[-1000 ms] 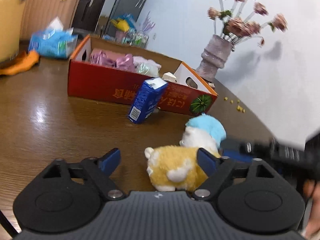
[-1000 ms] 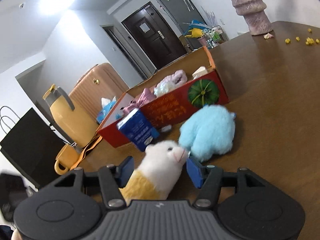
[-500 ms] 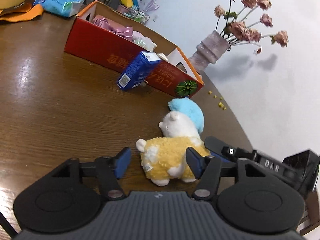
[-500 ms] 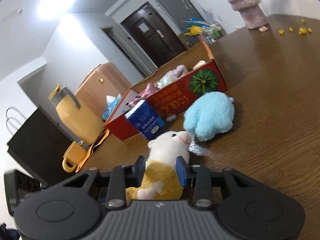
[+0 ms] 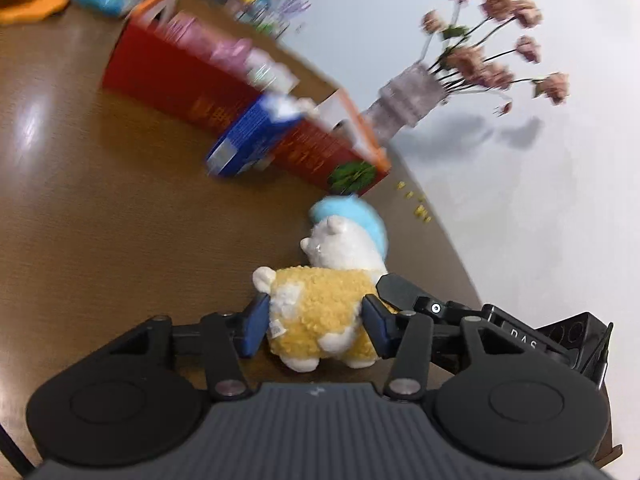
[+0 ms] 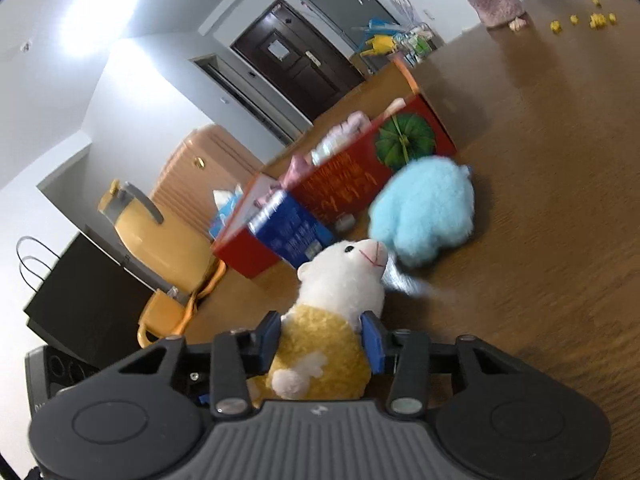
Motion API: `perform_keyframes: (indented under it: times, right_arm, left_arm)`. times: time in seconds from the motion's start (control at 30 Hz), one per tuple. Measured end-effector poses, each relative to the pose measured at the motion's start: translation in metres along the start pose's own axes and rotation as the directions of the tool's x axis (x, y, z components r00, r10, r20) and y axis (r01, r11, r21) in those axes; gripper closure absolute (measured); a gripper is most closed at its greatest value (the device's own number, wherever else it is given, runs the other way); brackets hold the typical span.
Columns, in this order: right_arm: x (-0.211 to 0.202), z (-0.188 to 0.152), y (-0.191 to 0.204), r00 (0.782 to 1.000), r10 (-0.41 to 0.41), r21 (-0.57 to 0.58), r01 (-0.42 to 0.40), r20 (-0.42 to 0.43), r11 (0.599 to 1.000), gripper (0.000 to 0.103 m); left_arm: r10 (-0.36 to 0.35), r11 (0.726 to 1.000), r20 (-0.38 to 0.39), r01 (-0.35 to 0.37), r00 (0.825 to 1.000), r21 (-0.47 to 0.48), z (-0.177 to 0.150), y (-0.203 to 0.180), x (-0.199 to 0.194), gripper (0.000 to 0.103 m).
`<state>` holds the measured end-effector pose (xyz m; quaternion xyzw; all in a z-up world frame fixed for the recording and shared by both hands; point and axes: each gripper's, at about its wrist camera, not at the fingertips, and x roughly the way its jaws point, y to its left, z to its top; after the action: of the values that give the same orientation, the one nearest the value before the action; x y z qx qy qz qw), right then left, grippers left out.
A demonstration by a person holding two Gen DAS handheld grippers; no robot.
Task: Organize soft objects
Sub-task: 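Carry the plush alpaca into the red box and open both grippers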
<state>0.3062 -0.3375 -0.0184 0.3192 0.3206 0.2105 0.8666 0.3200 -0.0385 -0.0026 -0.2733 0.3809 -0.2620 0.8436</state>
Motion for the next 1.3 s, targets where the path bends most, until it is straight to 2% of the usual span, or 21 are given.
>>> perform_keyframes:
  times: [0.13, 0.27, 0.4, 0.5, 0.57, 0.63, 0.77, 0.8, 0.87, 0.9, 1.03, 1.1, 1.17, 1.23, 1.3]
  right_arm:
    - [-0.010, 0.053, 0.030, 0.994, 0.049, -0.090, -0.040, 0.095, 0.995, 0.061]
    - [0.012, 0.131, 0.054, 0.989, 0.083, -0.152, -0.063, 0.125, 0.986, 0.061]
    - [0.067, 0.188, 0.044, 0.996, 0.055, -0.088, -0.050, 0.063, 0.995, 0.061]
    - [0.114, 0.211, 0.021, 0.999, 0.024, -0.028, -0.024, -0.022, 0.999, 0.061]
    - [0.138, 0.210, 0.009, 0.997, -0.011, -0.007, 0.011, -0.079, 1.000, 0.062]
    - [0.156, 0.208, 0.000, 0.991, -0.070, -0.035, 0.067, -0.113, 0.997, 0.063]
    - [0.171, 0.198, -0.003, 0.961, -0.208, -0.154, 0.181, -0.183, 0.971, 0.067]
    - [0.168, 0.196, 0.003, 0.950, -0.258, -0.204, 0.221, -0.174, 0.954, 0.068]
    - [0.163, 0.192, 0.016, 0.934, -0.325, -0.297, 0.271, -0.149, 0.916, 0.080]
    - [0.161, 0.192, 0.020, 0.929, -0.348, -0.330, 0.290, -0.130, 0.898, 0.082]
    - [0.148, 0.202, 0.025, 0.914, -0.400, -0.369, 0.347, -0.073, 0.862, 0.082]
    - [0.140, 0.206, 0.027, 0.918, -0.394, -0.362, 0.353, -0.045, 0.863, 0.076]
    - [0.133, 0.212, 0.028, 0.928, -0.370, -0.348, 0.335, -0.036, 0.876, 0.067]
    - [0.127, 0.212, 0.036, 0.927, -0.376, -0.379, 0.347, -0.001, 0.858, 0.063]
    - [0.123, 0.209, 0.044, 0.920, -0.391, -0.414, 0.367, 0.029, 0.833, 0.062]
  left_arm:
    - [-0.049, 0.996, 0.099, 0.040, 0.994, 0.086, 0.056, -0.037, -0.005, 0.052]
    - [-0.018, 0.989, 0.156, -0.005, 0.988, 0.145, 0.125, -0.060, 0.014, 0.052]
    - [0.065, 0.985, 0.090, -0.079, 0.994, 0.151, 0.183, -0.052, 0.061, 0.051]
    - [0.115, 0.988, 0.006, -0.115, 0.993, 0.104, 0.206, -0.029, 0.094, 0.051]
    - [0.155, 0.983, -0.046, -0.150, 0.987, 0.109, 0.208, -0.015, 0.115, 0.051]
    - [0.175, 0.981, -0.103, -0.165, 0.979, 0.104, 0.204, -0.002, 0.135, 0.051]
    - [0.204, 0.975, -0.194, -0.182, 0.960, 0.124, 0.197, 0.009, 0.167, 0.050]
    - [0.199, 0.975, -0.211, -0.172, 0.957, 0.138, 0.196, 0.007, 0.173, 0.051]
    - [0.201, 0.972, -0.225, -0.166, 0.953, 0.165, 0.193, 0.001, 0.180, 0.051]
    - [0.203, 0.970, -0.223, -0.165, 0.953, 0.180, 0.192, -0.004, 0.183, 0.051]
    - [0.185, 0.973, -0.229, -0.146, 0.956, 0.178, 0.190, -0.014, 0.190, 0.051]
    - [0.187, 0.973, -0.229, -0.148, 0.955, 0.178, 0.188, -0.019, 0.198, 0.044]
    - [0.182, 0.974, -0.235, -0.143, 0.955, 0.175, 0.183, -0.023, 0.204, 0.042]
    - [0.183, 0.972, -0.238, -0.140, 0.954, 0.187, 0.178, -0.028, 0.207, 0.041]
    - [0.184, 0.969, -0.204, -0.142, 0.962, 0.202, 0.177, -0.033, 0.196, 0.037]
